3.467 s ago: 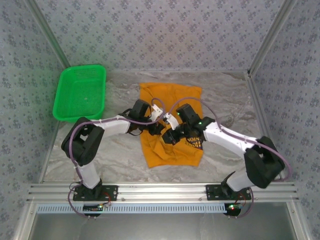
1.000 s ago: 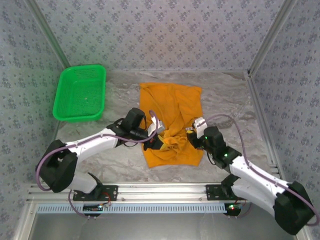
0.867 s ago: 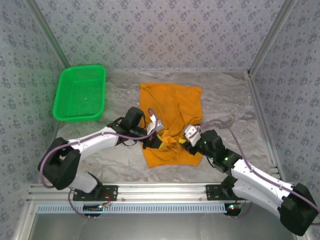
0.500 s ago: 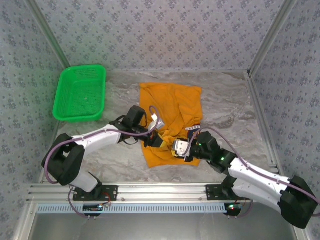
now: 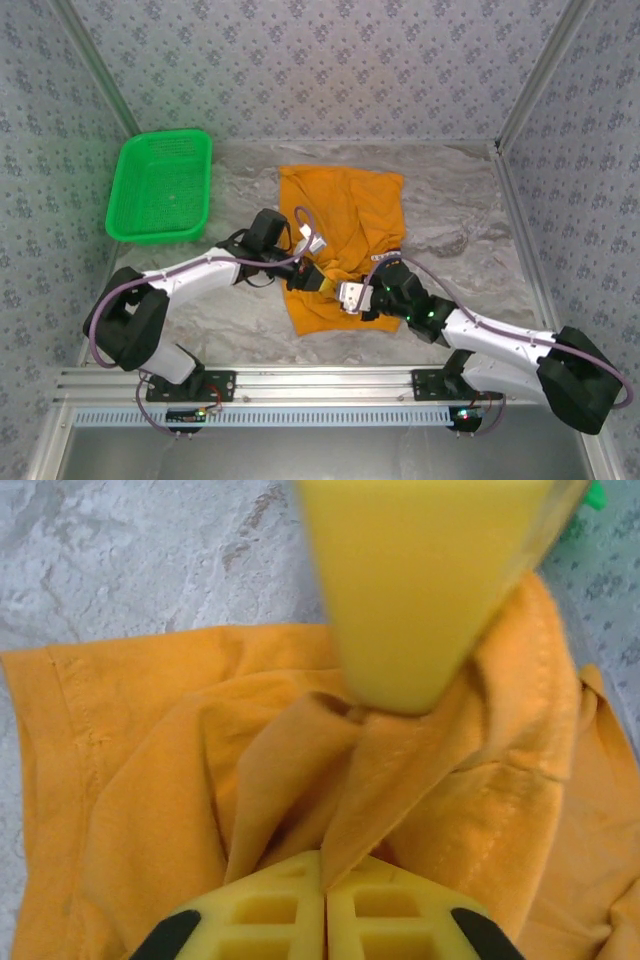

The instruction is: Fold the inside-out t-shirt

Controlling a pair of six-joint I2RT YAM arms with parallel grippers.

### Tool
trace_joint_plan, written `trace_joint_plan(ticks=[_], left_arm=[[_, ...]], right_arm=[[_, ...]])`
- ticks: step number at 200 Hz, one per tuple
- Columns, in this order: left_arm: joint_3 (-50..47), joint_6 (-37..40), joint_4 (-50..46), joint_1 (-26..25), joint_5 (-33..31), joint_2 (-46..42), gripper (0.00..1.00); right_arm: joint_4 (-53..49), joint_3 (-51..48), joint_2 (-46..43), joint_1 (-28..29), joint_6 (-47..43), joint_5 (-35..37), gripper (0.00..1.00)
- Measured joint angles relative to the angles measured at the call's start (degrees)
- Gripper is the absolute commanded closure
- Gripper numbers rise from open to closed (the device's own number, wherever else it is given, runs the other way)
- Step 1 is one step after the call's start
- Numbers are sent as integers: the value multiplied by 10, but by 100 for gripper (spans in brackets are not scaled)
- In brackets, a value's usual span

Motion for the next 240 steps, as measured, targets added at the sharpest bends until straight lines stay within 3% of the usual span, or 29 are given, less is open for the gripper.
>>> trace_joint_plan(ticks=[46,73,101,131,166,207,240], left_arm=[[18,-54,9,9,-57,2,93],[51,-82,4,9,-85,22,81],[83,-112,-24,17,-119,52,70],[83,-125,-66,21,-147,51,68],[52,-133,-82,24,-154,37,68],[2,-135,-101,24,-153,1,63],[-8,-121,-124,-2,-172,-34,61]], right_arm=[[-31,39,-7,-17,-14,-57,100],[-98,109,-17,-28,-21,-111,100],[-171,176,11,30,-66,-114,100],[-280,221,105,91,-109,-111,81],[-376,259,167,105,-119,-141,62],[-377,241,73,47,-79,-200,61],[-317,184,-20,-2,-7,-161,57]])
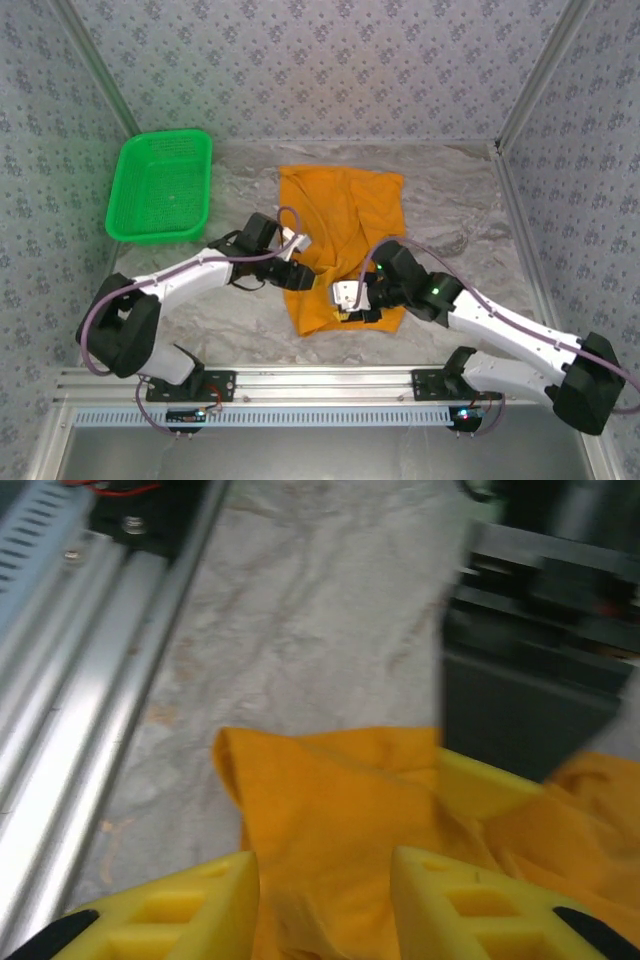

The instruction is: Fold the inside-out t-shirt

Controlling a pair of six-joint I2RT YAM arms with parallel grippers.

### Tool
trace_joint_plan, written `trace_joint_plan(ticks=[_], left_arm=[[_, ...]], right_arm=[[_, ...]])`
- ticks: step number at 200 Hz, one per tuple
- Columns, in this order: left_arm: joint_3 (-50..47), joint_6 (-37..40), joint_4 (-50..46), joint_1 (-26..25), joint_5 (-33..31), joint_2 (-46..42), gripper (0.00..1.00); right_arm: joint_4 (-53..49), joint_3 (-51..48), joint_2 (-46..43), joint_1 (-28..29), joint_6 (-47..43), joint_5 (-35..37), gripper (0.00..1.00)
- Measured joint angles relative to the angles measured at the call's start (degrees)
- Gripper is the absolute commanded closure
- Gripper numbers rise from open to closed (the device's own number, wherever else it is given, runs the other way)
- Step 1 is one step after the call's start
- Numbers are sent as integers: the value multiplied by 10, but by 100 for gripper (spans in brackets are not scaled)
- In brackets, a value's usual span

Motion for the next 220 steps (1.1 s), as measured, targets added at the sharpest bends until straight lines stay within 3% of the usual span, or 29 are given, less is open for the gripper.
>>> trace_joint_plan(ticks=[36,61,70,91,133,144,183,197,220], left_arm=[[-18,27,-22,-90,-67,-36,59],[-50,38,-20,-116,-115,-67,56],[-62,41,-14,-122,-128,-76,55],[-90,54,15,-140,-163,-94,51],[-114,81,96,-174,-269,-91,44],[-117,86,127,-181,-294,-88,33],[-126,99,195,-196,-381,-79,33],[-126,99,206,-197,-416,-71,39],[-131,100,218,-190,-445,-69,75]], right_arm=[[57,-70,-2,-31,59,45,53],[106,-91,40,-30,80,61,56],[127,-93,61,-30,88,66,64],[182,-93,106,-31,117,73,100],[247,-48,151,-56,208,33,100],[264,-29,159,-63,237,20,100],[338,-6,207,-95,376,-14,100],[354,-6,228,-99,416,-24,93],[364,-13,236,-99,451,-31,85]])
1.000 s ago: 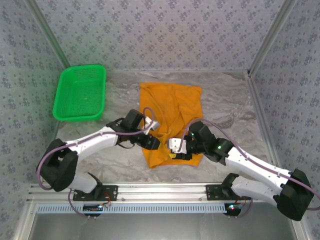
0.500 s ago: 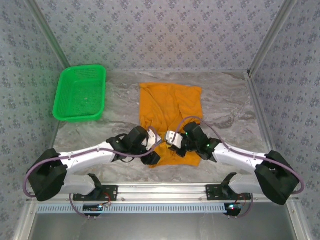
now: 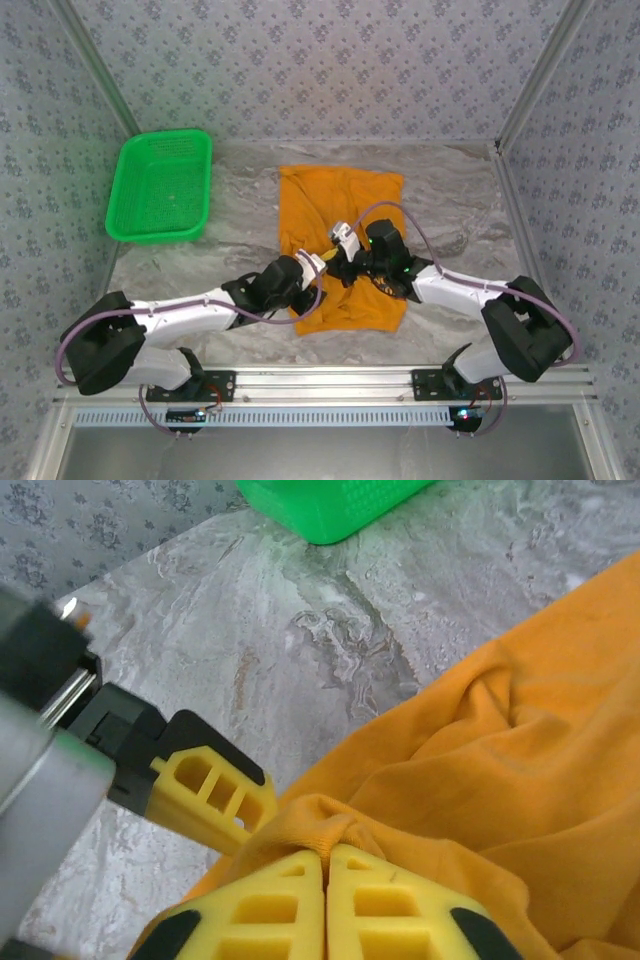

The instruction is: Fold the inside-out t-shirt

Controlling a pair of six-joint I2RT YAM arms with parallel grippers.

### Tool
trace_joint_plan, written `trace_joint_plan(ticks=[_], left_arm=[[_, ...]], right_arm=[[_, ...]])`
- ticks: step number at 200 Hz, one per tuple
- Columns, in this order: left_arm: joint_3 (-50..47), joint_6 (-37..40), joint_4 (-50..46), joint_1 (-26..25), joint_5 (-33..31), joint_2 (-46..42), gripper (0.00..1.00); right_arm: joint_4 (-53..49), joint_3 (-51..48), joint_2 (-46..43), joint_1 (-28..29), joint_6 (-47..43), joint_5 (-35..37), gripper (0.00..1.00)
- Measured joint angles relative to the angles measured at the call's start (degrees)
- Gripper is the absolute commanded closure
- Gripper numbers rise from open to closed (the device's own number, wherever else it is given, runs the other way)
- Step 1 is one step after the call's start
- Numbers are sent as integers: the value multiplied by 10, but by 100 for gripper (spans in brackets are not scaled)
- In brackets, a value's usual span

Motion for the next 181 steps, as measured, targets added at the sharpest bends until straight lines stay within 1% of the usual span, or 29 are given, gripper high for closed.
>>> trace_joint_plan(ticks=[7,14,26,32,40,56,65,77,89,96,109,119,139,146,166,181], left_arm=[[-4,1,6,4,3,0,83],[-11,3,10,10,10,-3,88],[-28,1,11,23,38,-19,89],[-38,1,11,31,54,-31,87],[-50,-1,10,43,76,-50,82],[-68,-18,5,69,115,-96,70],[-72,-23,1,80,136,-122,66],[-74,-35,-2,90,157,-149,64],[-74,-43,-4,96,172,-169,62],[-74,-49,-4,99,177,-172,57],[-74,-57,-9,104,179,-168,46],[-73,-65,-16,108,179,-157,36],[-61,-70,-34,111,184,-114,29],[-54,-71,-40,111,187,-99,23],[-30,-71,-42,111,198,-66,21],[-11,-65,-42,111,199,-47,21]], right_arm=[[-1,-3,-2,-2,3,1,80],[-6,-6,-5,-7,3,3,76],[-20,-11,-17,-17,1,8,72],[-25,-15,-24,-23,-3,10,69],[-31,-21,-38,-31,-9,12,67],[-33,-43,-72,-42,-25,11,63],[-33,-61,-100,-42,-41,8,62],[-43,-82,-136,-31,-73,7,62],[-60,-86,-153,-12,-104,8,62],[-66,-85,-154,2,-122,12,61],[-76,-85,-145,28,-144,24,60],[-78,-85,-132,50,-152,42,59],[-62,-85,-89,89,-139,101,58],[-51,-85,-71,97,-125,125,58],[-14,-85,-25,110,-75,184,58],[10,-85,-3,113,-40,213,61]])
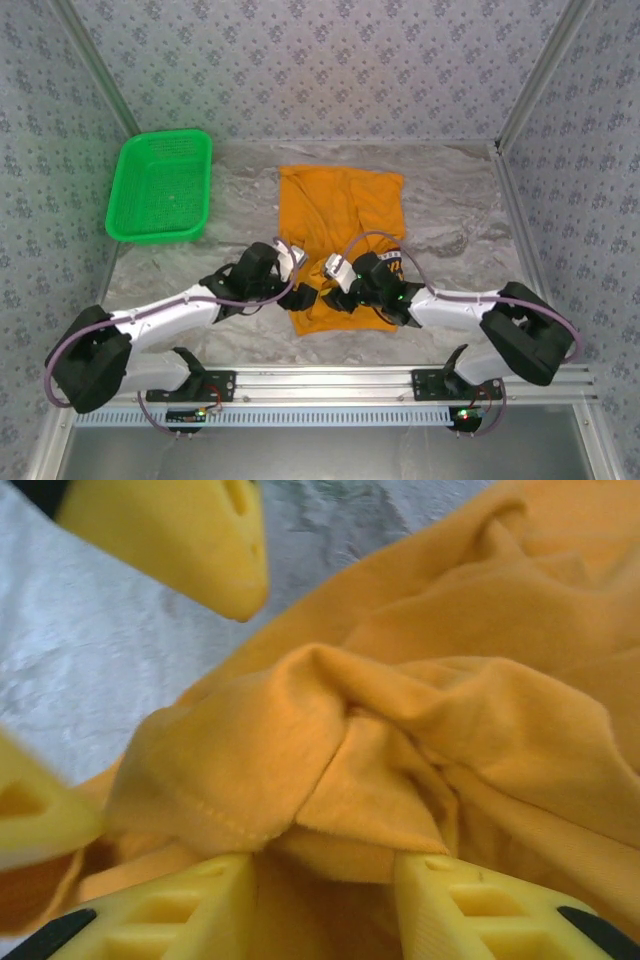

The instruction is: Fold the inside-out t-shirt

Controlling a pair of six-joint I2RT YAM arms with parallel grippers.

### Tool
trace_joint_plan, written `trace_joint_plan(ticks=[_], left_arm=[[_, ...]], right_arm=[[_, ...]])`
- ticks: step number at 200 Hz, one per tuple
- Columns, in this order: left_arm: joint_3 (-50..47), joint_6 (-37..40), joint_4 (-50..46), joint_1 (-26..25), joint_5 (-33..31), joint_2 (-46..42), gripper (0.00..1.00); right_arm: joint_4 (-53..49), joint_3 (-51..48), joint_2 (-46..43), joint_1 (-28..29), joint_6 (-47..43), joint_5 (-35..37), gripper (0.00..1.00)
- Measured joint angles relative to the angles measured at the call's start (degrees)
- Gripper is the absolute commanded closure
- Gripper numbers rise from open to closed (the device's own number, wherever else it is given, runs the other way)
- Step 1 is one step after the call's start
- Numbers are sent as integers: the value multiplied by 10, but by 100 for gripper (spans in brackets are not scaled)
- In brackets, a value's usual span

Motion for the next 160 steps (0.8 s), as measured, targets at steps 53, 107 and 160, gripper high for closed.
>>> trace_joint_plan(ticks=[53,107,160], left_arm=[[52,30,-35,1,-19,79,41],[76,29,-66,19,-8,101,100],[70,26,-76,95,78,54,100]], right_arm=[[38,-5,13,2,24,11,82],[-26,-3,-24,14,-117,-75,57],[-35,44,64,26,-192,-89,100]])
